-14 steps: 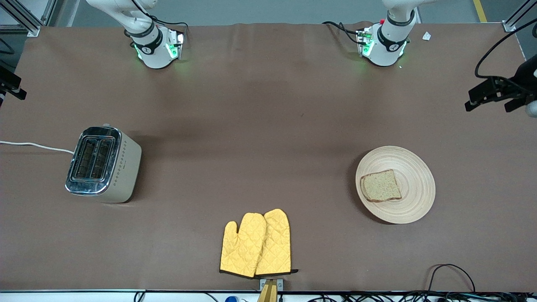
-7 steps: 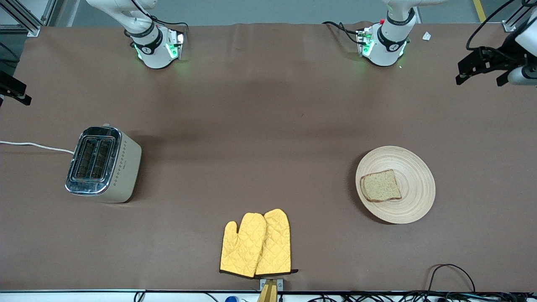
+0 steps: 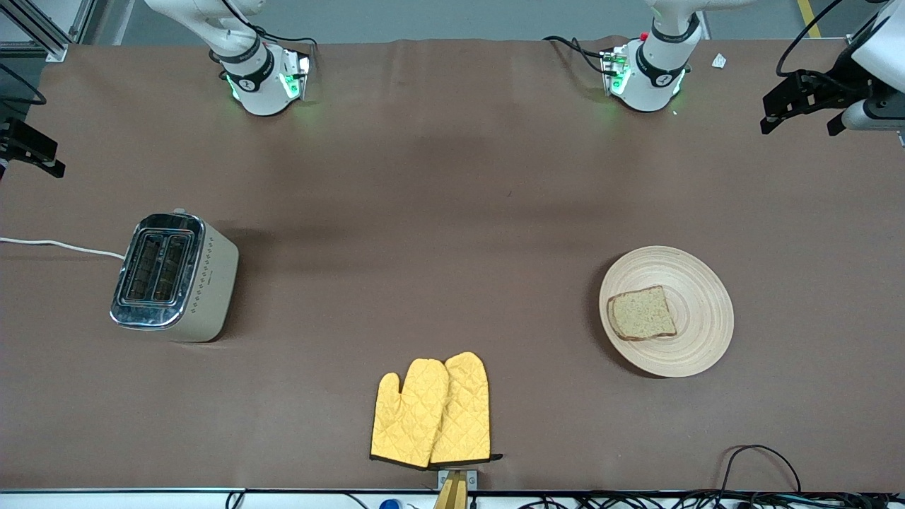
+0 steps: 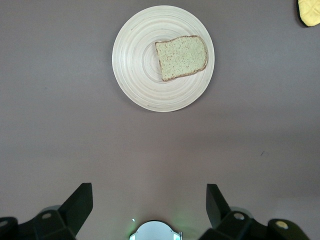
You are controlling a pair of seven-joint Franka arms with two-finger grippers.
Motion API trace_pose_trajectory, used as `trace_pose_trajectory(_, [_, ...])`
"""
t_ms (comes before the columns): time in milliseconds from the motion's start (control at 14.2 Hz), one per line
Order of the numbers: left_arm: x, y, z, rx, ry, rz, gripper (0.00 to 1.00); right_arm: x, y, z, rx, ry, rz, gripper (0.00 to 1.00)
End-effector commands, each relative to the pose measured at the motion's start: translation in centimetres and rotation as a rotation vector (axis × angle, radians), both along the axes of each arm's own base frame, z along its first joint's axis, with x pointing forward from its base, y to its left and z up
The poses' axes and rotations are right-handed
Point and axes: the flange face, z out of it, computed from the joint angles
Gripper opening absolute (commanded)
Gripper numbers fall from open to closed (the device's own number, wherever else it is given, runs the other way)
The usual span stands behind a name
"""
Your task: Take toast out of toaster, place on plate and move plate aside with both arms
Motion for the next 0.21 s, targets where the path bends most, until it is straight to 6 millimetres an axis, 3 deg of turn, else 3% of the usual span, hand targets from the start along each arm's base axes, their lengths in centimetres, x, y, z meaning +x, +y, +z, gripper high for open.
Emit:
trace_pose_trajectory(0, [0.84,0.20,0.49,0.016,0.012,-0.007,1.00,-0.07,0.14,0.02,0.006,0.006,0.002,1.00])
trace_pose_trajectory(141, [0.85,0.28,0.52,0.016,0.016,-0.005,1.00,-0.05,0.16,0.10,0.007,0.002,0.001,1.00])
